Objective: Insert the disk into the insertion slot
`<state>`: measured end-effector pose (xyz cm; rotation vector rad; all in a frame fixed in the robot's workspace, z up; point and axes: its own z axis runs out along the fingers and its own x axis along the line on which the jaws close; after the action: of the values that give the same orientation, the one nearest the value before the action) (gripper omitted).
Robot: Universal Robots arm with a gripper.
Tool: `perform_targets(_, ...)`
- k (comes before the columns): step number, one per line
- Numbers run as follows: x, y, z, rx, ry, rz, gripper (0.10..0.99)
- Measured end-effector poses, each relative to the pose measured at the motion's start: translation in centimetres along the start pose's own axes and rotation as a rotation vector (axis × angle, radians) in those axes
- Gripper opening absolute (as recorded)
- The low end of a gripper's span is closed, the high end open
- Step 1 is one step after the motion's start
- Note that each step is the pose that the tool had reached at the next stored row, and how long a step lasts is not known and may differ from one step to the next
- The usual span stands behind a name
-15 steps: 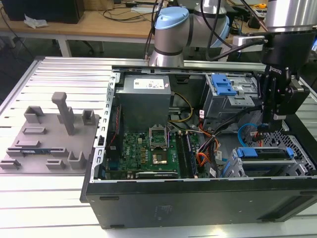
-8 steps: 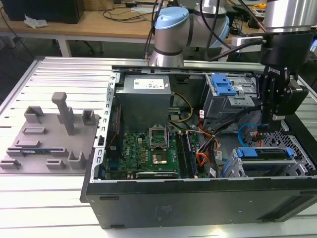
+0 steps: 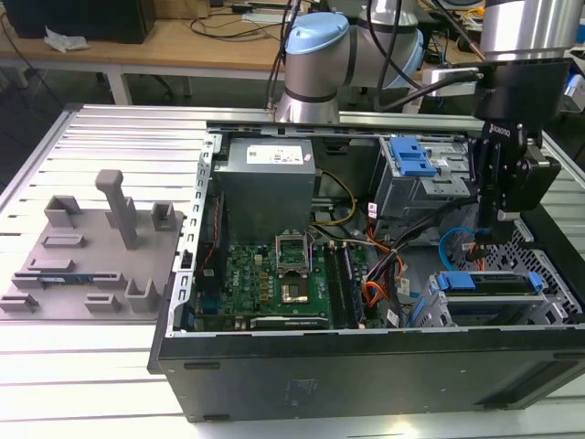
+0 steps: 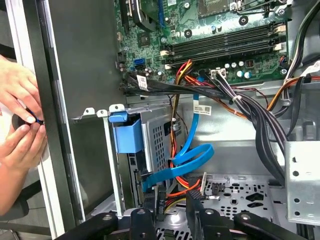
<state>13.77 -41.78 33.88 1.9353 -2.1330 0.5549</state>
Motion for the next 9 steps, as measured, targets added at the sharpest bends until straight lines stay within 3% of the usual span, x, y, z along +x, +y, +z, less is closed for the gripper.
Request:
perform_targets(4, -0.08, 0.01, 0.05, 0.001, 0.0140, -0.002, 0.380)
perform_targets(9, -0.29, 0.04, 0.13, 0.002, 0.0199, -0.003, 0.380)
